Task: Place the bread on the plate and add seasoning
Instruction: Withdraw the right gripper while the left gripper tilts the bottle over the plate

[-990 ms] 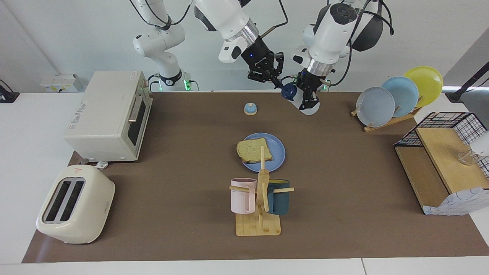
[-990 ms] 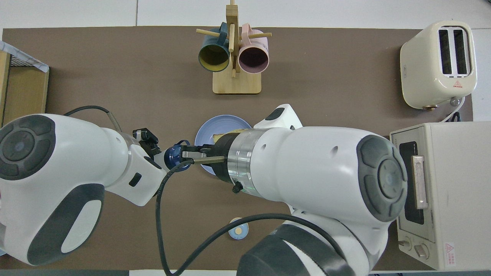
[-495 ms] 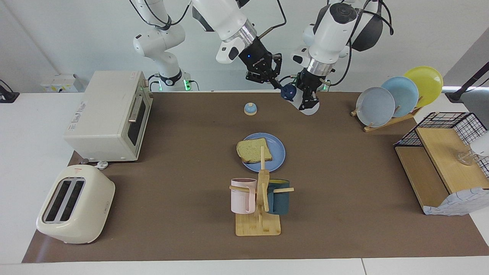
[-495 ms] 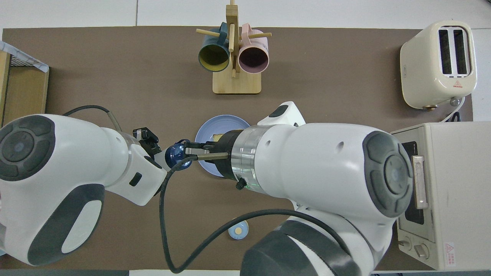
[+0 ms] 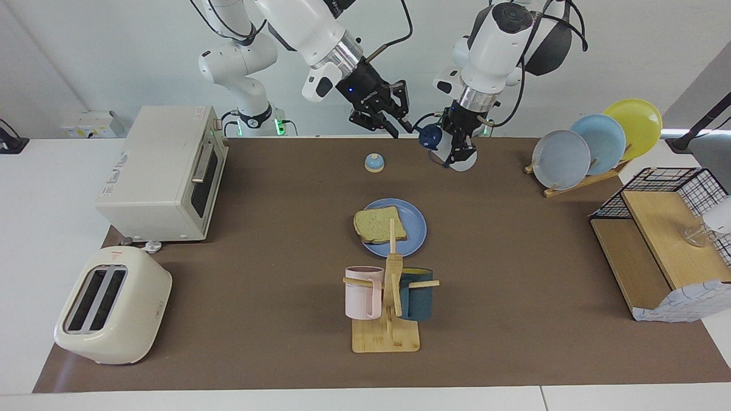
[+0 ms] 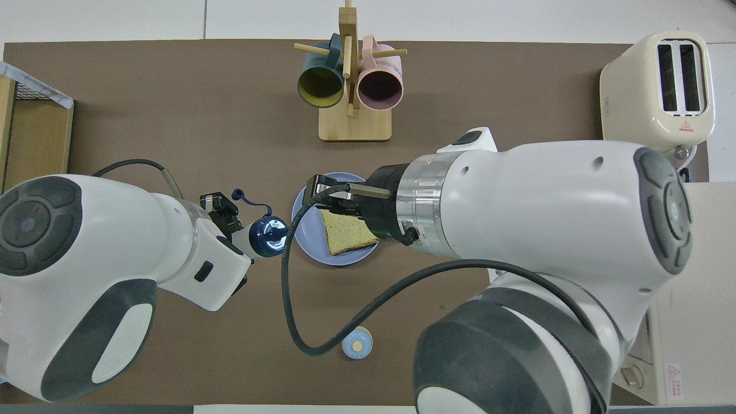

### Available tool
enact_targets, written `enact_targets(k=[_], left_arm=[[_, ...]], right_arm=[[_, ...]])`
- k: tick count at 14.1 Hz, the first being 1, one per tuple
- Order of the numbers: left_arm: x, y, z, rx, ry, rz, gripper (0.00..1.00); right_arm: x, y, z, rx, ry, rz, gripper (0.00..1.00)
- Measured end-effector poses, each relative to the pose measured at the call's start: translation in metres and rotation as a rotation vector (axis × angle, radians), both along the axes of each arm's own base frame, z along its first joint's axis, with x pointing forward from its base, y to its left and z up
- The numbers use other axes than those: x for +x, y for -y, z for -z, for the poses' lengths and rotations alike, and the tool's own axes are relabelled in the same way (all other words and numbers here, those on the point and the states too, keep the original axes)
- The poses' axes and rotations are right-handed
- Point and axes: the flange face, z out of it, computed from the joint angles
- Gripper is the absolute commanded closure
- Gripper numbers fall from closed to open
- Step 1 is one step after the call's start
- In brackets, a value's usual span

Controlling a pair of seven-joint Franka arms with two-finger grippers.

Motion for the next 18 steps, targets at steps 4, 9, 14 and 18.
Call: enact_targets(k=[4, 9, 14, 18], left_arm=[[0.001, -0.002, 0.001, 0.020, 0.010, 0.005, 1.00], [0.009, -0.001, 0.010, 0.091, 0.066, -0.021, 1.00], [0.010, 0.020, 0.034, 0.239, 0.121, -0.052, 1.00], [0.014, 0.028, 0.049, 0.322, 0.162, -0.035, 1.00]], right_arm=[[0.022, 0.067, 0.010, -0.219, -0.005, 0.007, 0.00], [0.046, 0.202, 0.009, -0.433, -0.051, -0.025, 0.00], [0.024, 0.257, -0.013, -0.585, -0.166, -0.085, 0.00], [0.003, 0.310, -0.030, -0.602, -0.229, -0.041, 0.00]])
